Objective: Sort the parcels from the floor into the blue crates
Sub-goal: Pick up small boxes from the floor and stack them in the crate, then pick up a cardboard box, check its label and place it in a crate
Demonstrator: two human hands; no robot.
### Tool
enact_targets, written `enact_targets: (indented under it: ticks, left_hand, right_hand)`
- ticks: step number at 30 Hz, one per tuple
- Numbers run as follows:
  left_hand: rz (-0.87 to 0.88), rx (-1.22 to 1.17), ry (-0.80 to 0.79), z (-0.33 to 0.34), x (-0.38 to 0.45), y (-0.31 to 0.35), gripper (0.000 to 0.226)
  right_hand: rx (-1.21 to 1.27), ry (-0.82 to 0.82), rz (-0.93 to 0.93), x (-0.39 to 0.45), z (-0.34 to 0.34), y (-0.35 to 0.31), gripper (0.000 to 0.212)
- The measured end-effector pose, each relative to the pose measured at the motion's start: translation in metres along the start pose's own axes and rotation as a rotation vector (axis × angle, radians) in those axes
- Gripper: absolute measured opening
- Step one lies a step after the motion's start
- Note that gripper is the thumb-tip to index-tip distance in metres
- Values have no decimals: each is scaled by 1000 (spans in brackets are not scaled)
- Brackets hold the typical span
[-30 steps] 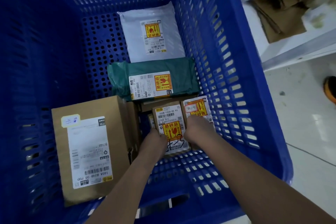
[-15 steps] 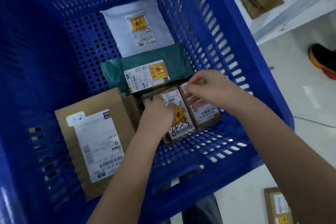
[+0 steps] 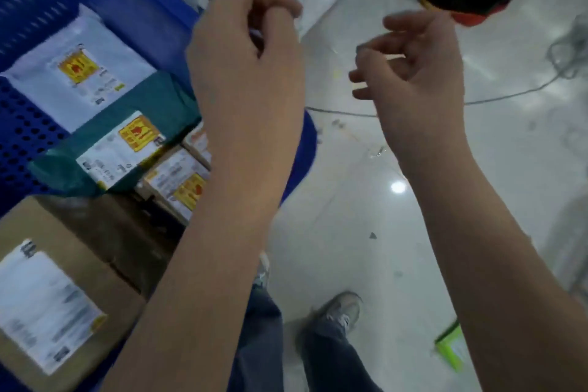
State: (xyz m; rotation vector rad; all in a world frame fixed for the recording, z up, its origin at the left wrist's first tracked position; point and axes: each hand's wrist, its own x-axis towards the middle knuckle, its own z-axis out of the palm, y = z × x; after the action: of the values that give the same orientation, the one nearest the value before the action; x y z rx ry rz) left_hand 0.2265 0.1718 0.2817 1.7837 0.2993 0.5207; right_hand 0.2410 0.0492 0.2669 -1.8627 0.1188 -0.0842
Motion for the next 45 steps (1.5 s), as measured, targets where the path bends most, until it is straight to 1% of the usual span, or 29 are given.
enact_targets:
  ticks: [1,2,4,6,7,10,12,14,16,18,20,23,26,29,31,32,33,34,35,36,37,40,45]
  left_hand:
    - [19,20,-62,23,-10,2,19]
    - [24,73,-157,49,-23,2,17]
    - [-4,246,-441,102,-56,-6,14]
    - [-38,442,-737,151,-96,-22,16]
    - [-28,522,-847,173,-116,-30,18]
    - [118,677,-1093,229,-168,-43,22]
    - [208,801,-1280,262,-202,-50,24]
    - [321,974,-1469,293,-232,-58,27]
    - [403,1119,-1590,321,-257,-64,32]
    - [407,1206,-1642,343,-281,-67,33]
    - [389,1251,-1678,362,-306,-70,31]
    - [437,1282,-1721,389,-337,-77,31]
    - [447,1298,-1776,414,-359,-86,39]
    - [327,1343,-1825,440,-376,-102,52]
    - [177,1363,-1824,457,-384,-117,59]
    - [64,1365,-1809,466,-386,-126,62]
    - [-87,1352,-1782,474,-390,-136,66]
    - [-242,1332,-1742,483,-394,-145,70]
    - [-362,1320,-1695,493,-398,-154,73]
    - [-422,1311,-1668,502,-403,-161,74]
    - [-417,1313,-1679,512,-407,-169,75]
    - [-308,1314,-1751,540,-418,-186,75]
    - [-366,1303,-1715,596,-440,-227,73]
  right_hand:
    - [-13,51,53,-1,-22,17,26]
    - [-26,93,106,-3,-45,37,26]
    - [-50,154,225,-10,-89,80,27]
    - [-107,196,371,-23,-134,126,29]
    - [-139,211,445,-31,-157,149,30]
    - [-187,247,658,-60,-222,210,32]
    - [-206,251,801,-83,-260,243,39]
    - [-254,233,906,-107,-295,274,44]
    - [-294,188,990,-130,-325,298,49]
    - [-287,166,1056,-148,-353,316,55]
    - [-251,194,1089,-164,-379,333,58]
    - [-250,265,1124,-183,-413,358,56]
    - [-246,306,1162,-196,-438,380,55]
    - [-204,343,1226,-205,-454,405,52]
    - [-136,380,1298,-212,-460,423,52]
    - [-87,401,1348,-214,-462,433,55]
    - [-33,422,1404,-217,-464,442,60]
    - [12,441,1453,-219,-466,451,66]
    - [47,450,1485,-220,-469,461,70]
    - [69,449,1502,-220,-471,471,73]
    - [80,441,1511,-219,-474,480,74]
    - [126,421,1542,-216,-481,502,75]
    - [179,469,1551,-203,-495,552,74]
